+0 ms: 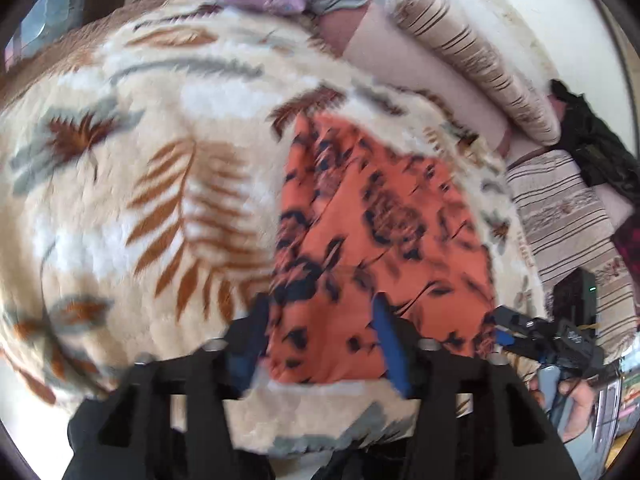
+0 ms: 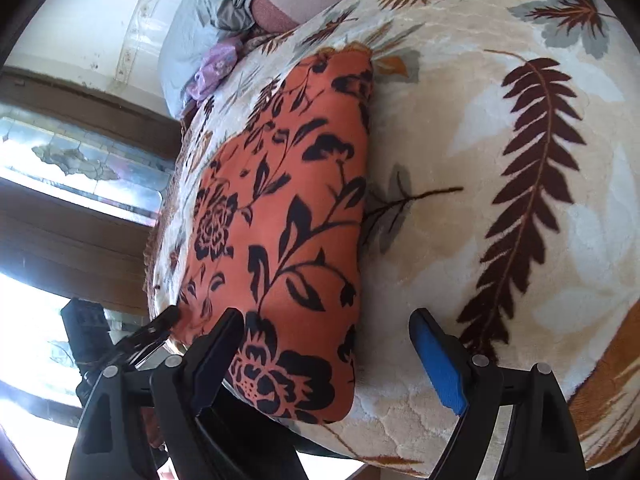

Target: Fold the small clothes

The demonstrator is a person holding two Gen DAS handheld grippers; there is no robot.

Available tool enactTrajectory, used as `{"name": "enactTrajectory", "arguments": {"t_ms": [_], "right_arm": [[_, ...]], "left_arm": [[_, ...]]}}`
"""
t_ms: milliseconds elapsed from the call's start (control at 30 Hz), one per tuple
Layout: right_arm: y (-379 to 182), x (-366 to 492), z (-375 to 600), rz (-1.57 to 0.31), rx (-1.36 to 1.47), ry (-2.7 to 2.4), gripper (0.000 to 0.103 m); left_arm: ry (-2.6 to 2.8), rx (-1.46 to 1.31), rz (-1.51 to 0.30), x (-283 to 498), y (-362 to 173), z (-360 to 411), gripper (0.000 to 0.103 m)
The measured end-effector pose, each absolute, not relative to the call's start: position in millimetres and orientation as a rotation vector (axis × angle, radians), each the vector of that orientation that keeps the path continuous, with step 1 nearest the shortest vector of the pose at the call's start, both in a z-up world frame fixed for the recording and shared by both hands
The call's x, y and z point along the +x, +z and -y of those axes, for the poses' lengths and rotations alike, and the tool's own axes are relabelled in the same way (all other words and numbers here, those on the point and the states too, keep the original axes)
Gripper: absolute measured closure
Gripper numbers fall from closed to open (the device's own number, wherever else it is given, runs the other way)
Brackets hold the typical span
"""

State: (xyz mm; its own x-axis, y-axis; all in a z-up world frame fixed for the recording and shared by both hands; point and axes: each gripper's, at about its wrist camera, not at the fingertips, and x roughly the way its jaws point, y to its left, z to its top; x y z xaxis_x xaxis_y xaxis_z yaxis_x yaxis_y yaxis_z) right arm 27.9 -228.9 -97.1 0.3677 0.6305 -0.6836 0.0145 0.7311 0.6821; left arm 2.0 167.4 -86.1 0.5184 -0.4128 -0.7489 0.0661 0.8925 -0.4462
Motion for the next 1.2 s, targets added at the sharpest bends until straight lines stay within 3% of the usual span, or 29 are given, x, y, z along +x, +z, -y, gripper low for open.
{"name": "enactTrajectory", "arguments": {"t_ms": [33,100,400,433,467,500,633,667,733,800,833,867,900,933,1033,1067,1100,1133,1200], "right_arm": [[-95,30,234,-1.126,0.68,0.426,0.016],[-91,34,238,-1.112,0.704,0.418,0.016],[-76,66,231,-1.097,0.676,0.426,0.016],[-78,70,230,-1.099,0.674,0.427,0.016],[-80,73,228,-1.105,0.673,0.428,0.016],[-83,77,225,-1.119,0.67,0.429,0.016],[-99,80,215,-1.187,0.643,0.427,0.016],[-101,79,215,-1.183,0.647,0.432,0.016],[-105,75,216,-1.18,0.651,0.434,0.016],[-107,73,220,-1.172,0.671,0.439,0.016],[-107,73,221,-1.17,0.679,0.44,0.016],[-107,73,221,-1.169,0.682,0.441,0.016],[-108,74,220,-1.17,0.68,0.441,0.016],[-108,75,219,-1.172,0.676,0.44,0.016],[-103,71,219,-1.174,0.659,0.44,0.016],[-101,69,220,-1.169,0.659,0.443,0.016],[-99,67,222,-1.163,0.657,0.442,0.016],[-98,65,223,-1.162,0.655,0.438,0.016],[-97,61,228,-1.157,0.671,0.429,0.016]], "left_arm": [[-0.291,-0.368,-0.964,7,-79,-167,0.031],[-0.253,-0.324,-0.952,25,-72,-165,0.029],[-0.315,-0.474,-1.015,101,-85,-154,0.029],[-0.318,-0.478,-1.034,112,-93,-153,0.037],[-0.3,-0.434,-1.065,122,-103,-150,0.056],[-0.254,-0.401,-1.133,132,-120,-150,0.085],[-0.278,-0.517,-1.104,128,-119,-169,0.08],[-0.276,-0.481,-1.072,119,-108,-168,0.073],[-0.276,-0.431,-1.015,95,-90,-168,0.04],[-0.299,-0.437,-0.989,71,-83,-168,0.031],[-0.313,-0.436,-0.981,59,-84,-166,0.031],[-0.324,-0.404,-1.011,54,-91,-163,0.037],[-0.313,-0.346,-1.081,55,-107,-156,0.082],[-0.288,-0.337,-1.123,55,-123,-155,0.084],[-0.252,-0.386,-1.07,49,-111,-160,0.076],[-0.225,-0.359,-1.055,47,-104,-156,0.067],[-0.203,-0.325,-1.042,44,-98,-152,0.048],[-0.2,-0.303,-1.023,40,-92,-148,0.037],[-0.203,-0.266,-0.991,35,-84,-140,0.036]]}}
